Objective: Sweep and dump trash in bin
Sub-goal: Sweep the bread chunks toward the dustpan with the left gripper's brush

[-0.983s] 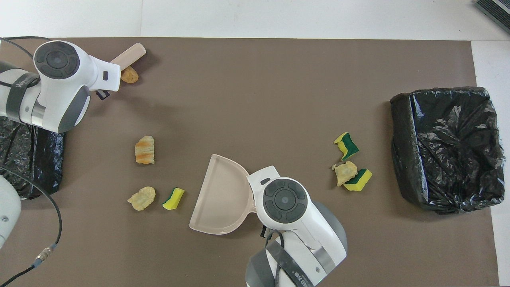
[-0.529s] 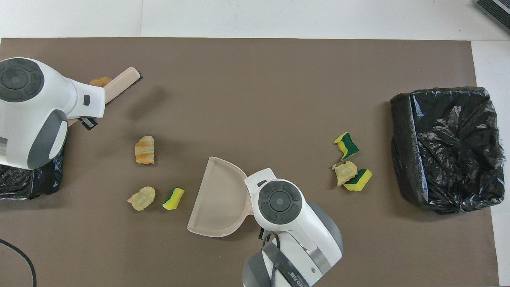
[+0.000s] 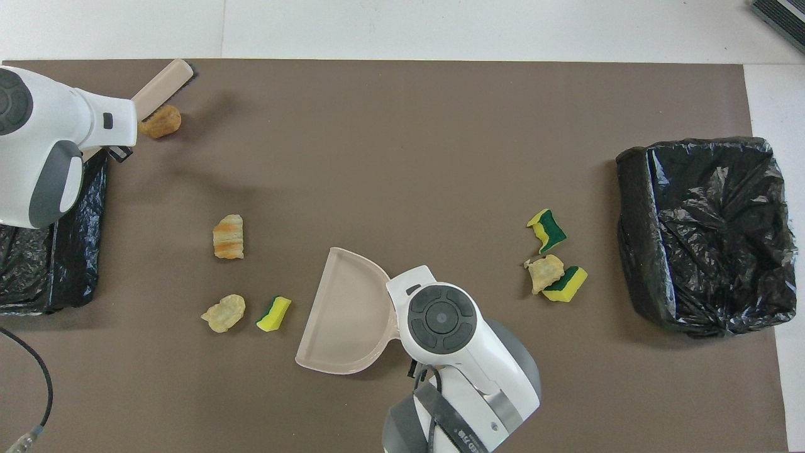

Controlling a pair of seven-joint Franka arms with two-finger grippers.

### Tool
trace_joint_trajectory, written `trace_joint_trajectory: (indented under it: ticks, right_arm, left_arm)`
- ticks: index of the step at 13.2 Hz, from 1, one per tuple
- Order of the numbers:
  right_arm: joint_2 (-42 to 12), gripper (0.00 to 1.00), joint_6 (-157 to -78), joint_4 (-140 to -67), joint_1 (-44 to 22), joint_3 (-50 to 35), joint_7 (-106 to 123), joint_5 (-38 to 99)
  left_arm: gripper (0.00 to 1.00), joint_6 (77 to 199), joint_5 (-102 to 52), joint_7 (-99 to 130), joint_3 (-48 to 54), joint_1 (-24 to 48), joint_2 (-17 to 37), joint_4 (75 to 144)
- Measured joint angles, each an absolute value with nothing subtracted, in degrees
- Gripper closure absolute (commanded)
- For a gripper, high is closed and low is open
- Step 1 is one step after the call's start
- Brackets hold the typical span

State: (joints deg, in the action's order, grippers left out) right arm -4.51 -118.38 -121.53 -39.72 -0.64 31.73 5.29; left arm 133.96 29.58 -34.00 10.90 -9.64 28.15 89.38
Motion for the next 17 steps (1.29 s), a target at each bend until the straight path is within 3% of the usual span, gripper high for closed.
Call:
trace_joint_trajectory:
  ticks: [3, 7, 14, 17]
  right_arm:
    - [-4.54, 1.00, -118.38, -121.49, -40.68, -0.65, 30.87, 5.31]
    - [-4.56, 1.00, -118.38, -121.47, -40.81, -0.65, 30.77, 5.31]
    - [-4.60, 1.00, -118.38, -121.47, -40.81, -0.65, 30.77, 5.31]
    - [-4.62, 1.00, -118.38, -121.47, -40.81, -0.64, 30.77, 5.31]
  left_arm:
    - [1.00, 139.18, 36.26, -33.92, 10.13, -10.15, 32.27, 87.01]
    - [1.00, 139.69, 37.74, -34.50, 9.83, -11.23, 32.78, 87.80]
    - [1.00, 119.46, 36.21, -34.38, 12.19, -8.46, 28.64, 89.83]
    - [1.00, 117.90, 31.64, -34.71, 13.03, -8.33, 23.85, 95.56]
